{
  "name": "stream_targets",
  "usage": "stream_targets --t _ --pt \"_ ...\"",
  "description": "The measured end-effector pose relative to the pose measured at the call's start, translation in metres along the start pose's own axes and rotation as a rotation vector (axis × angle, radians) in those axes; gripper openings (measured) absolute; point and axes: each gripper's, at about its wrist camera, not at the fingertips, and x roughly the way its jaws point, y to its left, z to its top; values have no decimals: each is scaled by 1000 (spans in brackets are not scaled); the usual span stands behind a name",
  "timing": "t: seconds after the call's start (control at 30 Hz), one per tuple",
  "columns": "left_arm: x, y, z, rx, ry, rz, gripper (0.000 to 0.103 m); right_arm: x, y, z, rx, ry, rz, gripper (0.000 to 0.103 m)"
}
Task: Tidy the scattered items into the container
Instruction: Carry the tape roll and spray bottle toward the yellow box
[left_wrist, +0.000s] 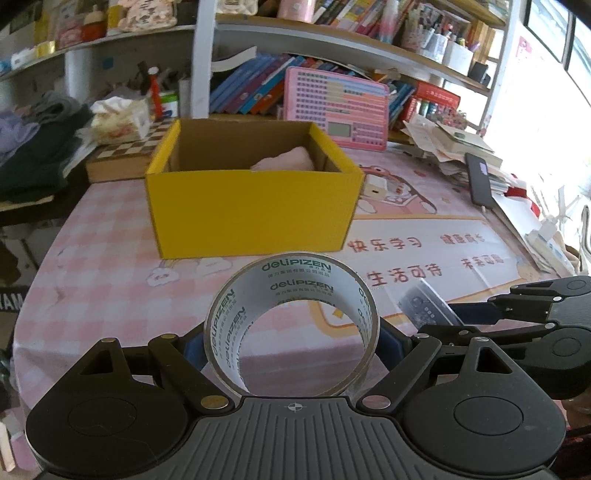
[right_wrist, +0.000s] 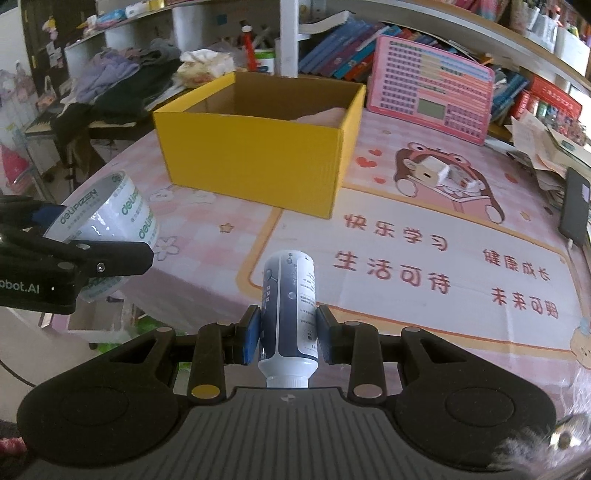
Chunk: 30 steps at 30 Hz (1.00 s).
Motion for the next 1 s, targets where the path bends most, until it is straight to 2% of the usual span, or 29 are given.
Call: stream_targets --t 0.33,0.53,0.77,1.0 --pt "-13 27 -1 -48 -33 44 88 12 26 15 -68 -19 56 30" --pt "-23 35 13 -64 -98 67 88 14 31 37 -97 -58 94 30" --pt "-22 39 57 -38 -208 85 88 10 16 92 -82 -166 119 30" --pt "1 43 115 3 -297 109 88 23 -12 158 -83 -276 105 30"
